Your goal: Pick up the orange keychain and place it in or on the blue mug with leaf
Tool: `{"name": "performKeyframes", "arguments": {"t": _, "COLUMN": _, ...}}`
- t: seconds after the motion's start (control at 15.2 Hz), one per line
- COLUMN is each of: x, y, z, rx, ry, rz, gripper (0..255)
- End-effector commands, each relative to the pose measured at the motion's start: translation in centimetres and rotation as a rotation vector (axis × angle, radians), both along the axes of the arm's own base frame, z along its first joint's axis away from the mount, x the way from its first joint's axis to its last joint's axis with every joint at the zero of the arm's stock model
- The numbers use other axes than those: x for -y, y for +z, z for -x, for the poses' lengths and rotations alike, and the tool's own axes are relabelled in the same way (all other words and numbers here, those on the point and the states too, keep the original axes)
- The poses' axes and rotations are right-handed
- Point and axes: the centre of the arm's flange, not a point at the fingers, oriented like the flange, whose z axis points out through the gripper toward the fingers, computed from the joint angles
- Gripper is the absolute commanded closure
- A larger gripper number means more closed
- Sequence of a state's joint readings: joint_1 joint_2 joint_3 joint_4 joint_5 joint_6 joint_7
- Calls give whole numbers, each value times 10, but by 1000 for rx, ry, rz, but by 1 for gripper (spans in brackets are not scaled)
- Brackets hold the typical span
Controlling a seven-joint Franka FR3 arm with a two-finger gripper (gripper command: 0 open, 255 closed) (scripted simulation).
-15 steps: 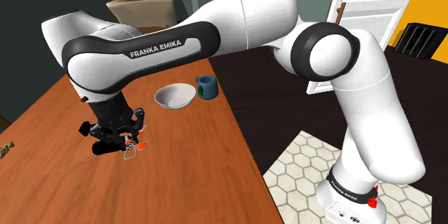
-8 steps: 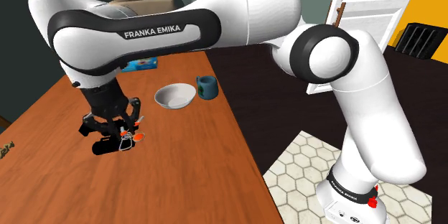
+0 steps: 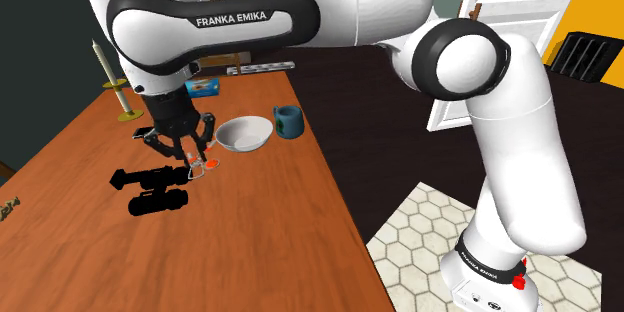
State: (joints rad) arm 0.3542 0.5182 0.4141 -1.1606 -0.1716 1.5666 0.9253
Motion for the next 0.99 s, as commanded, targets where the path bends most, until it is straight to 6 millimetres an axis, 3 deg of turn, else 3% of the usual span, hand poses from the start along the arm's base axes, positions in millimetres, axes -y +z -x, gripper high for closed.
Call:
{"name": "performKeyframes", "arguments": {"t": 0.0, "x": 25, "y": -1, "z": -10, "rx": 0, "ry": 1, "rz": 0, "gripper": 255}}
{"name": "performKeyframes", "arguments": {"t": 0.92, "x": 195, "y": 3, "z": -84, "rx": 0, "ry": 1, "rz": 0, "gripper": 255}}
